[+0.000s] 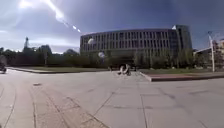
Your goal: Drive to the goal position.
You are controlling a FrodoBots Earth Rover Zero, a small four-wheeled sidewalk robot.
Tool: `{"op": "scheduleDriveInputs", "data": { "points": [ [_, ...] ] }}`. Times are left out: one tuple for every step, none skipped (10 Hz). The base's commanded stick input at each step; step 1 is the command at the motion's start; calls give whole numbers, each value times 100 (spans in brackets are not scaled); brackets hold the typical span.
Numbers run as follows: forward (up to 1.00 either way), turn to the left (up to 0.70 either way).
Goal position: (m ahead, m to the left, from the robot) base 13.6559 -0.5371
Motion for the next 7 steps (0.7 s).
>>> {"op": "scheduleDriveInputs", "data": {
  "points": [
    [50,0],
    [50,0],
    [50,0],
    [50,0],
    [50,0],
    [50,0],
    [50,0]
  ]
}}
